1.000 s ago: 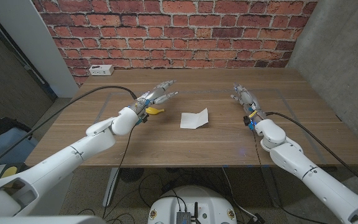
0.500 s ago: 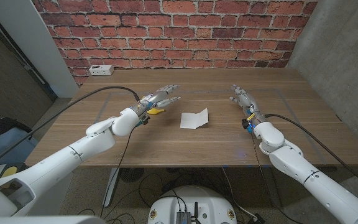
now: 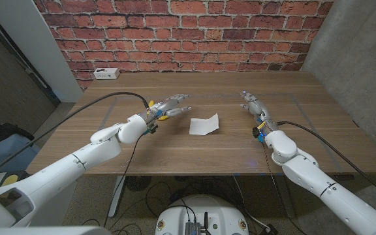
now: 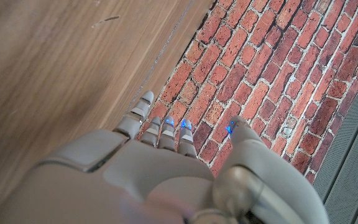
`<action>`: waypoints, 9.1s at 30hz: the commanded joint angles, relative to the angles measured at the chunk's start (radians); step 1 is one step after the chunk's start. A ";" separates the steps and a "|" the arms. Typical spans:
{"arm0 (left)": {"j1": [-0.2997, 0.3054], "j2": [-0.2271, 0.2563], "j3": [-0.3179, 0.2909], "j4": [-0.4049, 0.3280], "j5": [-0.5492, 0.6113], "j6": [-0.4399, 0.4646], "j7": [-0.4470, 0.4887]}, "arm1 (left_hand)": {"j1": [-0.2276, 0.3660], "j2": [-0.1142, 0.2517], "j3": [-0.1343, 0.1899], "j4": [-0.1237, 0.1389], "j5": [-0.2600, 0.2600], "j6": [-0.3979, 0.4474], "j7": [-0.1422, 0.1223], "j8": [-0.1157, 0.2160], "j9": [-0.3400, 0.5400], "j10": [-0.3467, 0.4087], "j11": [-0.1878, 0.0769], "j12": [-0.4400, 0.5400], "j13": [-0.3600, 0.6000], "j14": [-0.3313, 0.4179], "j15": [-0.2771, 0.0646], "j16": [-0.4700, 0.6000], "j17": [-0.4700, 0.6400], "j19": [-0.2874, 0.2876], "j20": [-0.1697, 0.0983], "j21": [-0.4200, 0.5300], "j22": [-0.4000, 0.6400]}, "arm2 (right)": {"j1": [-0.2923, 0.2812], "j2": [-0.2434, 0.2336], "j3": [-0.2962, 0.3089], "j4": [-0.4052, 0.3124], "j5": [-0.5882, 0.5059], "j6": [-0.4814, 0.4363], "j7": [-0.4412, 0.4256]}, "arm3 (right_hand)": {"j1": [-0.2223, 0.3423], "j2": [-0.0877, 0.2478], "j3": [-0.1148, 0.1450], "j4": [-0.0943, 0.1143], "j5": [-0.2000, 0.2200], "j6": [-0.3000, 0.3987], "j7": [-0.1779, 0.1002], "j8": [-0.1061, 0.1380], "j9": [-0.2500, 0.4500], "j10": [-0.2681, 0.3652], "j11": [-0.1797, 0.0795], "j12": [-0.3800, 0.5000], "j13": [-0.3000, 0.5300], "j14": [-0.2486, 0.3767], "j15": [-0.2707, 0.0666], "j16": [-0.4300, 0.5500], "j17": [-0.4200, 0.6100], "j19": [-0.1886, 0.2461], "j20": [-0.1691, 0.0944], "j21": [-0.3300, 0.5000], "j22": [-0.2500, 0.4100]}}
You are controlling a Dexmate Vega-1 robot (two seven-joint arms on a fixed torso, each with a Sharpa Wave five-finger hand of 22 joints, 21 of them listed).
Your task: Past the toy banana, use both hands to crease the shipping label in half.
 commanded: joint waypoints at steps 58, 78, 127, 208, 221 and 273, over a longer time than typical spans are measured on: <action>0.039 0.043 0.014 -0.007 0.022 -0.075 -0.079 | 0.075 0.005 0.032 -0.086 -0.014 0.344 0.074 0.021 0.003 0.254 0.003 0.033 0.002 0.192 -0.102 0.008 -0.004 0.153 -0.025 0.050 -0.003 | -0.093 -0.005 -0.057 -0.204 -0.121 -0.157 -0.105 | 0.016 0.036 0.003 -0.008 -0.035 0.021 -0.004 0.012 0.007 0.023 0.015 0.013 0.005 0.006 -0.002 0.017 0.009 0.006 -0.008 0.006 0.006; -0.001 0.017 0.049 0.008 0.037 -0.044 -0.154 | 0.077 0.002 0.035 -0.099 -0.016 0.306 0.076 -0.018 0.003 0.246 0.014 0.004 0.001 0.189 -0.086 -0.009 -0.003 0.168 -0.003 0.045 -0.003 | -0.091 -0.013 -0.068 -0.199 -0.123 -0.121 -0.069 | 0.024 0.027 0.001 -0.018 -0.039 0.033 0.004 0.014 0.007 0.040 0.021 0.017 0.006 0.010 0.004 0.017 0.008 0.006 -0.005 0.006 0.006; -0.041 0.023 0.102 -0.056 0.110 0.081 -0.281 | 0.015 -0.017 0.011 -0.077 -0.014 0.261 0.120 -0.015 -0.001 0.334 0.058 0.005 0.000 0.243 -0.055 0.004 0.000 0.188 0.029 0.028 -0.003 | -0.049 0.024 -0.117 -0.154 -0.060 -0.132 -0.005 | 0.003 0.035 0.000 0.006 -0.033 0.057 0.020 0.014 0.008 0.050 0.035 0.015 0.009 0.015 0.009 0.021 0.020 0.005 0.000 0.004 0.006; -0.072 0.004 0.119 -0.017 0.087 0.076 -0.291 | -0.048 -0.034 -0.017 -0.037 -0.004 0.247 0.118 -0.006 -0.002 0.346 0.034 -0.019 -0.003 0.230 -0.084 -0.006 -0.003 0.190 0.019 0.008 -0.002 | 0.081 -0.009 -0.193 -0.090 0.066 -0.138 0.268 | -0.063 0.004 0.003 0.059 -0.010 0.005 0.125 0.009 0.010 0.164 0.131 0.036 0.012 0.290 0.148 0.040 0.016 0.264 0.137 0.027 0.007; -0.035 0.040 0.086 -0.094 0.088 0.144 -0.281 | -0.052 -0.038 -0.020 -0.036 -0.001 0.312 0.103 0.006 -0.001 0.361 0.035 -0.017 -0.002 0.245 -0.083 -0.004 -0.003 0.204 0.016 0.009 -0.003 | 0.133 -0.047 -0.227 -0.104 -0.012 -0.173 0.306 | -0.078 -0.005 -0.003 0.066 -0.010 0.048 0.111 0.020 0.010 0.178 0.130 0.031 0.010 0.261 0.122 0.020 0.017 0.225 0.120 0.005 0.008; -0.017 0.061 0.088 -0.107 0.027 0.201 -0.314 | -0.107 -0.067 -0.064 0.015 0.011 0.543 0.190 0.003 -0.002 0.565 0.059 0.002 -0.003 0.432 -0.080 -0.003 -0.005 0.282 -0.028 0.014 -0.005 | 0.280 -0.031 -0.311 -0.072 -0.096 -0.205 0.480 | -0.104 -0.001 0.012 0.084 0.002 0.220 0.165 0.024 0.010 0.452 0.102 0.057 0.009 0.468 0.102 0.028 0.011 0.323 0.106 0.021 0.009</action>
